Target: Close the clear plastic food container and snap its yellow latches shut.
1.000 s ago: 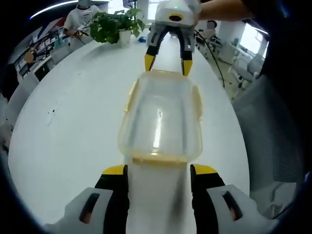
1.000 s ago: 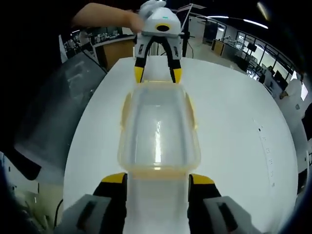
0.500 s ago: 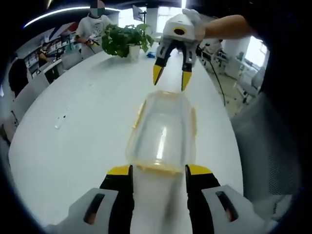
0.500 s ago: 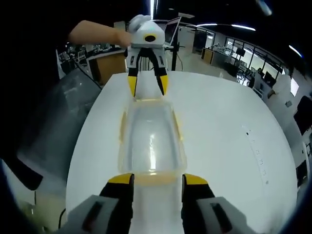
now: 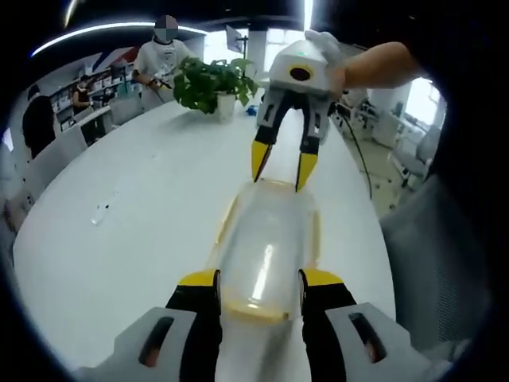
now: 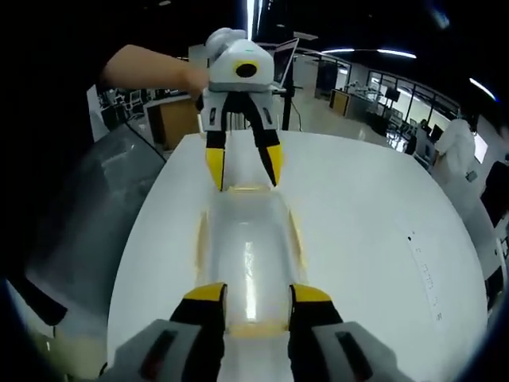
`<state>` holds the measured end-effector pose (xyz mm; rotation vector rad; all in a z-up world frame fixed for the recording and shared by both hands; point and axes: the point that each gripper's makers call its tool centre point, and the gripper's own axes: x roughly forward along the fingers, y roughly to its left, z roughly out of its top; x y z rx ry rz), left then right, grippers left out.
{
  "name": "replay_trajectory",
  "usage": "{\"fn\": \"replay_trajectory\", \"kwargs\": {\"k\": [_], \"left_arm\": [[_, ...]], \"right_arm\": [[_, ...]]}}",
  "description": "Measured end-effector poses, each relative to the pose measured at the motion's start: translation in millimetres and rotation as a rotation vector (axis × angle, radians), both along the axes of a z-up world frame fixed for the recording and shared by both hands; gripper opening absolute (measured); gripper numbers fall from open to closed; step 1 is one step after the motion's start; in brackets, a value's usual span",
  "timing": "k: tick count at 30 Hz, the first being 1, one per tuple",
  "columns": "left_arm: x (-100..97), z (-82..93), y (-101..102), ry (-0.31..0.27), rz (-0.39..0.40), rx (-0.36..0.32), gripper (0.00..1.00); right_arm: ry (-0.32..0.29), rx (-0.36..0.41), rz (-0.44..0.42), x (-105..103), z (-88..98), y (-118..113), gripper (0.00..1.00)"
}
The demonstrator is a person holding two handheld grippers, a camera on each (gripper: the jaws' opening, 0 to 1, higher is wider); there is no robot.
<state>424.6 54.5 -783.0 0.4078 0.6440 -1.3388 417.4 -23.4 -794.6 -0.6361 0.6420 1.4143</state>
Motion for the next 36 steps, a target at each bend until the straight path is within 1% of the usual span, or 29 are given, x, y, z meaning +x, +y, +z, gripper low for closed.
{"fn": "replay_trajectory", "kwargs": {"k": [3, 7, 9, 11, 13, 15, 18, 24, 28, 36], "left_arm": [[-0.3, 0.5, -9.7, 0.003, -0.007, -0.017, 0.36], [-6.4, -5.7, -21.3, 0.002, -0.040, 0.001, 0.36], [-7.7, -6.2, -26.8, 0.003, -0.047, -0.009, 0.36], [-7.0, -9.4, -30.1, -0.005, -0.052, -0.004, 0.35], [-7.8, -11.2, -32.9, 0.005, -0.057, -0.004, 0.35], [-6.9, -11.4, -35.4, 0.002, -0.061, -0.007, 0.35], [-5.9, -9.5, -40.0, -0.001, -0.062, -0.018, 0.36], [-9.9, -9.3, -44.0, -0.022, -0.080, -0.006, 0.38], [-13.4, -12.0, -44.9, -0.031, -0.090, 0.001, 0.38], [-19.3, -11.0, -46.5, -0.049, -0.088, -0.007, 0.40]], "right_arm": [[0.004, 0.009, 0.010, -1.2, -0.3, 10.6, 0.28], [0.000, 0.014, 0.029, -1.6, 0.3, 23.2, 0.28], [-0.003, 0.018, 0.034, -0.7, 1.5, 28.9, 0.28], [-0.005, 0.020, 0.039, 0.4, 2.0, 33.7, 0.28], [-0.006, 0.020, 0.044, 1.9, 1.8, 37.2, 0.28], [-0.010, 0.019, 0.050, 3.0, 2.1, 40.5, 0.28], [-0.011, 0.018, 0.050, 5.1, 2.7, 43.6, 0.30], [-0.006, 0.013, 0.058, 11.2, 2.2, 46.5, 0.35], [0.001, -0.005, 0.068, 13.6, -1.5, 46.2, 0.36], [0.027, -0.016, 0.079, 17.1, -5.1, 48.2, 0.43]]}}
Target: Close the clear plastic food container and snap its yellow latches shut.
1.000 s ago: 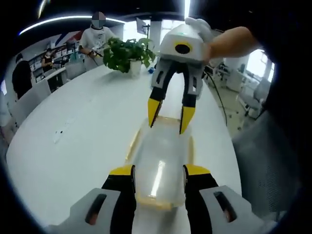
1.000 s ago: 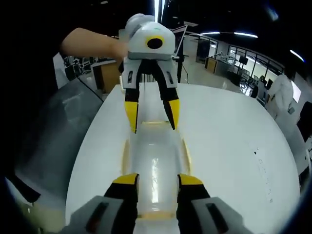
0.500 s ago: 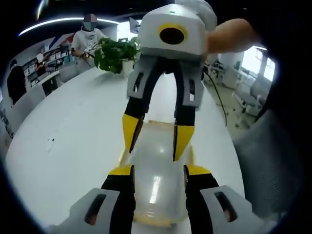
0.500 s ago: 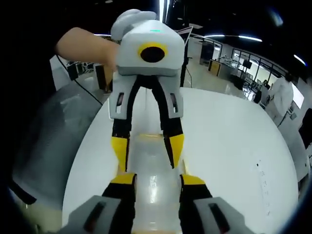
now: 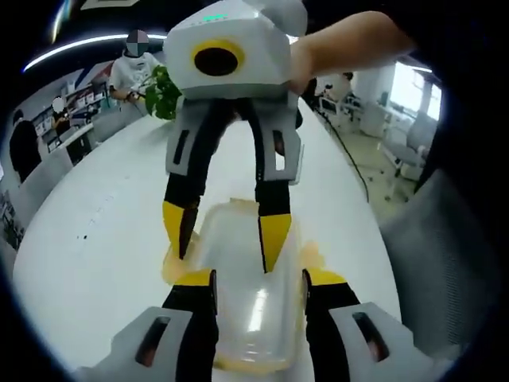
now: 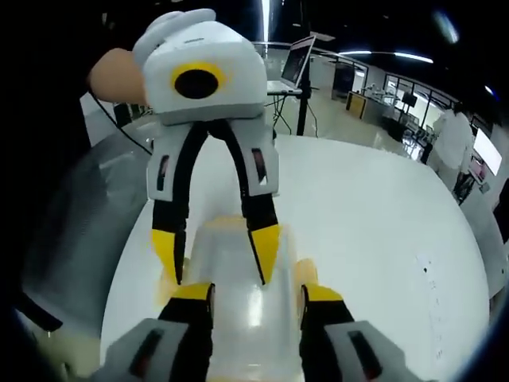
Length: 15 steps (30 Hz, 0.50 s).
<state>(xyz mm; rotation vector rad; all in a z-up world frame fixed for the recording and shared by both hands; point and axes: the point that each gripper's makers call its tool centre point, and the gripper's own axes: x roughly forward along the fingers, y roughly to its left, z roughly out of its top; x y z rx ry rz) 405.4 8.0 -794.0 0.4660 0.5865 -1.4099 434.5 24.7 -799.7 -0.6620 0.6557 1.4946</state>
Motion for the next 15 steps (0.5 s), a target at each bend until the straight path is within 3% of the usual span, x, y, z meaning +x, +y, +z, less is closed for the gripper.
{"fn": "replay_trajectory", "kwargs": {"k": [2, 7, 15], "left_arm": [[-1.5, -3.4, 1.1, -0.031, -0.010, 0.024, 0.41], [-3.4, 1.0, -0.9, -0.057, 0.016, 0.009, 0.43], [-12.6, -6.6, -2.7, -0.199, 0.001, 0.073, 0.45]], "right_arm": [[0.012, -0.005, 0.005, 0.1, -1.3, 1.3, 0.45], [0.024, -0.030, 0.031, 0.0, -4.0, 2.8, 0.49], [0.056, -0.084, 0.072, 3.3, -8.7, -0.3, 0.53]]}}
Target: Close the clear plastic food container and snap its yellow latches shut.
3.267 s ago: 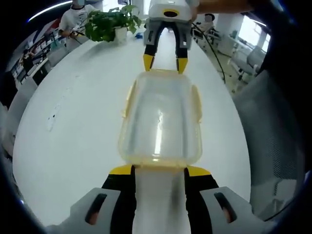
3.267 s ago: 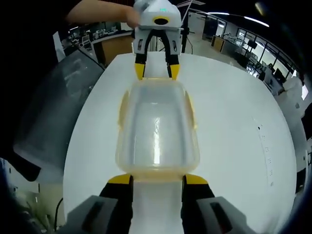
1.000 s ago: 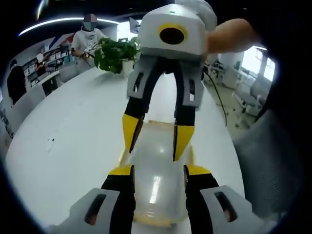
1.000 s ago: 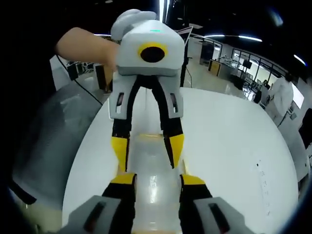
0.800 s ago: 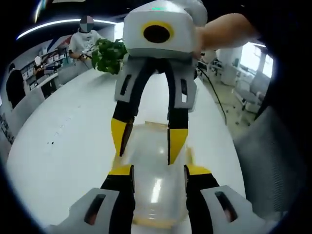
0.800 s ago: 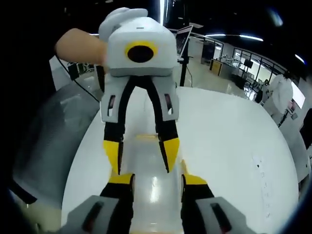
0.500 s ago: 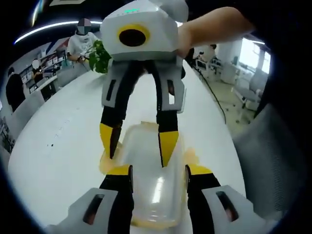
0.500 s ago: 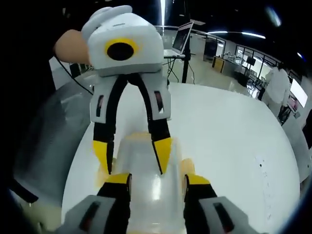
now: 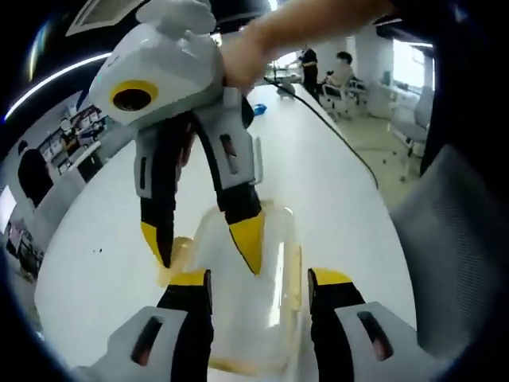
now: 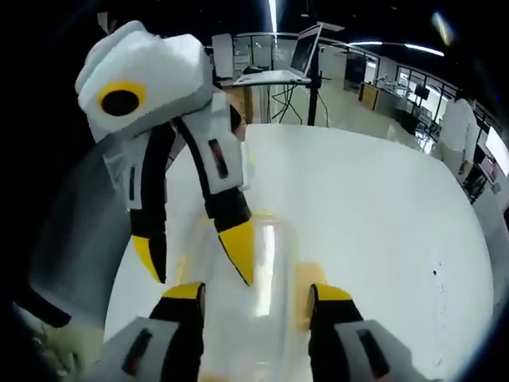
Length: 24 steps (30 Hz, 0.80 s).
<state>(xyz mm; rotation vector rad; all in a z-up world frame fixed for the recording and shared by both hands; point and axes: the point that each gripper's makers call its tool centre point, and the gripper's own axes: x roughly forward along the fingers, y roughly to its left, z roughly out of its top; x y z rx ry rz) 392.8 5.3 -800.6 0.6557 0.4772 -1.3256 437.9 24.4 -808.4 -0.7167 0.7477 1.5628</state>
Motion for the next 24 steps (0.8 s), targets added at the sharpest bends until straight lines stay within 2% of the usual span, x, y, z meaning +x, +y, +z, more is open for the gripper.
{"fn": "replay_trajectory", "kwargs": {"k": [3, 9, 11, 14, 16, 24], "left_arm": [[-1.1, -2.5, -0.2, -0.025, -0.003, 0.015, 0.45], [-0.8, -10.1, 1.1, -0.067, -0.014, 0.061, 0.43], [0.1, -11.3, 1.4, -0.109, -0.031, 0.081, 0.40], [-1.9, -14.5, -1.4, -0.123, -0.033, 0.085, 0.40], [-0.2, -16.3, -2.4, -0.174, -0.059, 0.101, 0.40], [1.8, -18.6, -1.4, -0.209, -0.036, 0.125, 0.38]], "right_arm": [[0.022, -0.028, 0.006, -1.1, -4.2, -3.3, 0.54], [0.049, -0.057, 0.025, -0.7, -7.8, -6.1, 0.50], [0.064, -0.066, 0.027, -0.5, -8.5, -5.7, 0.50], [0.085, -0.081, 0.036, 0.3, -10.0, -5.7, 0.50], [0.097, -0.095, 0.044, 0.5, -10.7, -5.6, 0.49], [0.129, -0.153, 0.080, 1.1, -12.5, -5.4, 0.45]]}}
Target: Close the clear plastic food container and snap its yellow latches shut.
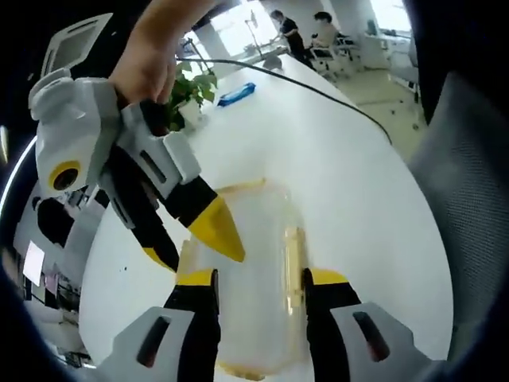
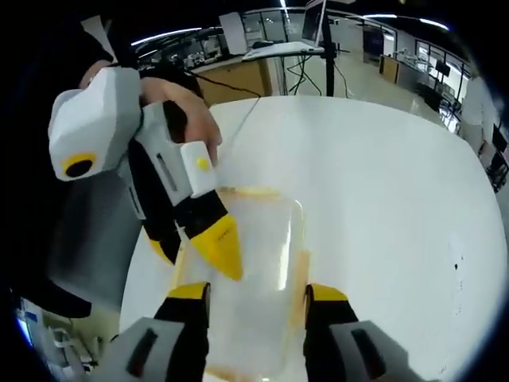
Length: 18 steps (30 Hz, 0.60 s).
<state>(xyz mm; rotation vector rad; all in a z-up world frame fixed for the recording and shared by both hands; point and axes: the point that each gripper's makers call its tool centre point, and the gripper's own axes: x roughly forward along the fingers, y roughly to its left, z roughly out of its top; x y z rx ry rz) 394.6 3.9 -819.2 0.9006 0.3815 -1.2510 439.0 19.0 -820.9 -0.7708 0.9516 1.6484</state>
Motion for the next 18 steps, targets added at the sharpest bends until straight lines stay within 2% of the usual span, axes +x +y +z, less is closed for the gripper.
{"fn": "replay_trajectory", "kwargs": {"k": [2, 3, 7, 9, 10, 12, 18], "left_arm": [[5.1, -2.4, -2.2, -0.024, 0.002, 0.003, 0.36], [8.7, -1.4, 0.9, -0.031, 0.028, 0.011, 0.36], [7.6, -1.5, 0.4, -0.033, 0.029, 0.006, 0.36], [7.0, -1.5, 0.5, -0.029, 0.033, 0.003, 0.35], [6.6, -2.3, 1.8, -0.022, 0.048, 0.002, 0.35], [5.8, -2.1, 0.8, -0.026, 0.039, 0.002, 0.35], [0.5, -1.5, 1.1, -0.033, 0.013, -0.003, 0.37]], "right_arm": [[0.008, -0.004, 0.004, 0.3, -0.1, 2.4, 0.45], [0.015, -0.013, 0.006, 0.1, 0.7, 1.0, 0.45], [0.032, -0.019, 0.004, -2.0, -0.1, 0.6, 0.45], [0.057, -0.023, -0.028, -2.7, -1.0, 3.0, 0.45], [0.072, 0.012, -0.057, -4.2, -0.5, 11.2, 0.45], [0.061, -0.018, -0.022, -3.5, -0.7, 3.8, 0.44], [0.068, -0.001, -0.037, -2.5, -0.7, 2.0, 0.46]]}}
